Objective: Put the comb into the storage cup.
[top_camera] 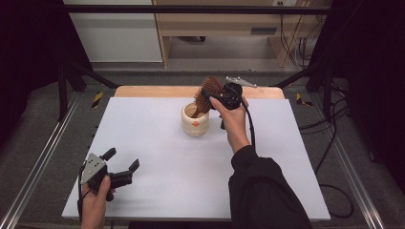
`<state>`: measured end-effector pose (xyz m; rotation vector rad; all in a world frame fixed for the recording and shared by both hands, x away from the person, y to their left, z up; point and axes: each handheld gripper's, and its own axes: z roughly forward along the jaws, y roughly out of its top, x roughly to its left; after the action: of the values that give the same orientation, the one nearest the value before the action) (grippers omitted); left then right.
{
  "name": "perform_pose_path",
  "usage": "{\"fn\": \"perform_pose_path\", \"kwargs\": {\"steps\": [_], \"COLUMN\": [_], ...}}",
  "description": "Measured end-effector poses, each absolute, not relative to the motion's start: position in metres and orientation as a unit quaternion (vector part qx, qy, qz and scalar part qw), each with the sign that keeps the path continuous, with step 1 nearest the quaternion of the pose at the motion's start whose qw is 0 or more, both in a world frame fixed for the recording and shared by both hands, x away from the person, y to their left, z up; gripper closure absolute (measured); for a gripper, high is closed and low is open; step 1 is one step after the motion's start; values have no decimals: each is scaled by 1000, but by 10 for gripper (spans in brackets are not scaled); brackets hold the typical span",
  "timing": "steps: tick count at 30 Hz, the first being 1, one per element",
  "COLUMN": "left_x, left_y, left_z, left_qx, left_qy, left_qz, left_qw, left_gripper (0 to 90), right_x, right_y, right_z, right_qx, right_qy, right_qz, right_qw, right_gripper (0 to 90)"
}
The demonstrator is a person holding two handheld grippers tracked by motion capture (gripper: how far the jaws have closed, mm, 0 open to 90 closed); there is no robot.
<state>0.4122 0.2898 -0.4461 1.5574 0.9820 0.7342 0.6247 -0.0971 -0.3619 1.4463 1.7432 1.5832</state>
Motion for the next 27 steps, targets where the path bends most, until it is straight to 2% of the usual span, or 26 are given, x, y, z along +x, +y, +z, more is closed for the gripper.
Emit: {"fn": "perform_pose_path", "kwargs": {"steps": [5,19,27], "left_x": [412,412,412], "left_y": [290,290,290], "left_z": [-446,-446,-446], "left_qx": [657,657,657], "left_qy": [414,414,415], "left_qz": [310,311,312], "left_qw": [548,548,547], "left_gripper": [17,17,17], "right_x": [620,607,599], "right_y": [-96,-97,-100], "right_z": [-358,-348,-340], "right_qx": [503,479,466], "right_qy": [629,636,634], "right_qz": [554,544,554], "right_qw": [213,264,273], "right_gripper": [66,56,41]}}
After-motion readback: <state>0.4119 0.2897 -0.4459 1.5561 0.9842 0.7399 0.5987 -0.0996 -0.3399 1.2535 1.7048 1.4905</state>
